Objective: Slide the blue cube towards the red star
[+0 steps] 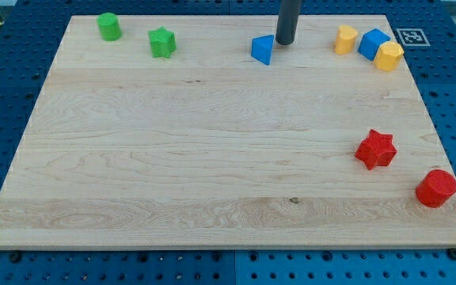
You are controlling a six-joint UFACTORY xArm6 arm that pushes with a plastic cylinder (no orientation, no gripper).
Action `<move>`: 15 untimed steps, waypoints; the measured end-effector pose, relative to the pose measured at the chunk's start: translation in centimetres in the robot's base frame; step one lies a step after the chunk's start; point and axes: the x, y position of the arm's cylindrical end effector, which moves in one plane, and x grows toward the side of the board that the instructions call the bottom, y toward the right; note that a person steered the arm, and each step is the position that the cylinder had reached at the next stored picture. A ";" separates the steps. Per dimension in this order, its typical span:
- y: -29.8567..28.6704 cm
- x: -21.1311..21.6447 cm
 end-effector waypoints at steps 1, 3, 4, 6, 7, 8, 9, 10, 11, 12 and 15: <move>-3.5 2.9; -6.7 5.4; -6.3 -0.9; 1.5 -7.1; 9.5 -7.1; 17.0 -6.5; 18.5 -2.8; 15.0 0.9; 11.5 4.7; 11.6 2.4; 13.2 10.9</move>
